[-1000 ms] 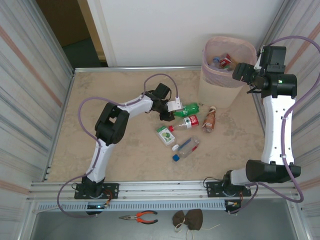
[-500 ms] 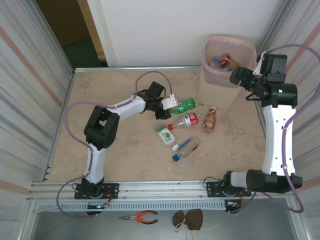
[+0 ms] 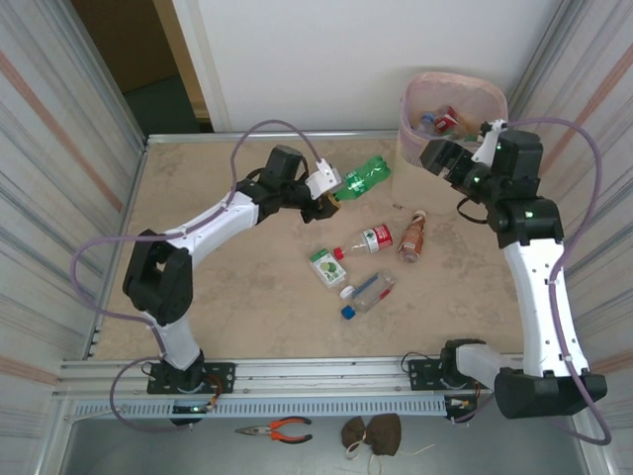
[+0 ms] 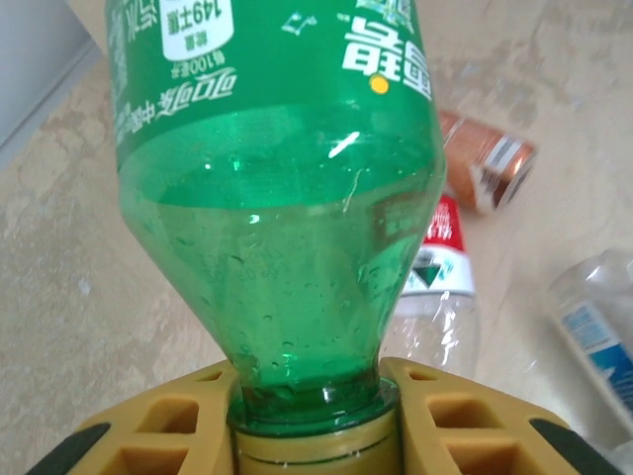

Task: Put the plastic bottles in the bin

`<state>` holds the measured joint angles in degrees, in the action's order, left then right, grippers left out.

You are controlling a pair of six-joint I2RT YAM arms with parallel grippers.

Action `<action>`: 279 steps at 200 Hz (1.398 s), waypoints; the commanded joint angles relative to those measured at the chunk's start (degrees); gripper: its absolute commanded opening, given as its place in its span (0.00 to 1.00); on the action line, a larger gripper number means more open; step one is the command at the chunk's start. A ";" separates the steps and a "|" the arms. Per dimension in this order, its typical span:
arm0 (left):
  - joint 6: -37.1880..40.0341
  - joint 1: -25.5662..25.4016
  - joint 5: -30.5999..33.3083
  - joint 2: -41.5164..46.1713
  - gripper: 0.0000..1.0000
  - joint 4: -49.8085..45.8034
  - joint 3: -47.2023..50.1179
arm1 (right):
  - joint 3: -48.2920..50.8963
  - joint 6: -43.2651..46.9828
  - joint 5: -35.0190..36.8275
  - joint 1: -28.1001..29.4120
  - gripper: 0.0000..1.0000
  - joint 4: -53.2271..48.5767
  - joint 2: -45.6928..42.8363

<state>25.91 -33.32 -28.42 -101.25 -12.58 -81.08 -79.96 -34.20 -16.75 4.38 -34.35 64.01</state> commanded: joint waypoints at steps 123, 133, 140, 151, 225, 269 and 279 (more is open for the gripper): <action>-12.46 -3.32 -9.09 13.25 0.12 10.35 4.67 | 3.02 -15.40 -3.19 12.52 0.88 19.75 6.76; -12.38 -3.49 -8.71 13.25 0.12 10.26 4.69 | 2.80 -15.84 -3.29 12.75 0.85 19.80 7.11; -12.38 -3.59 -8.38 13.27 0.12 10.22 4.63 | 2.72 -16.07 -3.46 12.96 0.82 19.99 7.28; -12.45 -3.59 -8.00 13.23 0.12 10.12 4.72 | 2.56 -16.21 -3.47 13.25 0.78 20.12 7.52; -12.81 -3.72 -6.91 13.27 0.17 10.38 4.70 | 2.10 -16.18 -2.45 13.99 0.58 19.12 7.65; -13.65 -3.68 -6.28 14.55 0.49 11.35 5.60 | 0.73 -14.61 -0.62 13.96 0.55 17.37 7.53; -13.82 -3.68 -6.19 15.24 0.54 11.61 6.05 | -0.17 -13.50 0.17 13.94 0.54 16.22 7.58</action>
<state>12.84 -36.84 -35.29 -89.76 -2.83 -76.44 -76.84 -50.13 -18.79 17.93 -16.69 71.66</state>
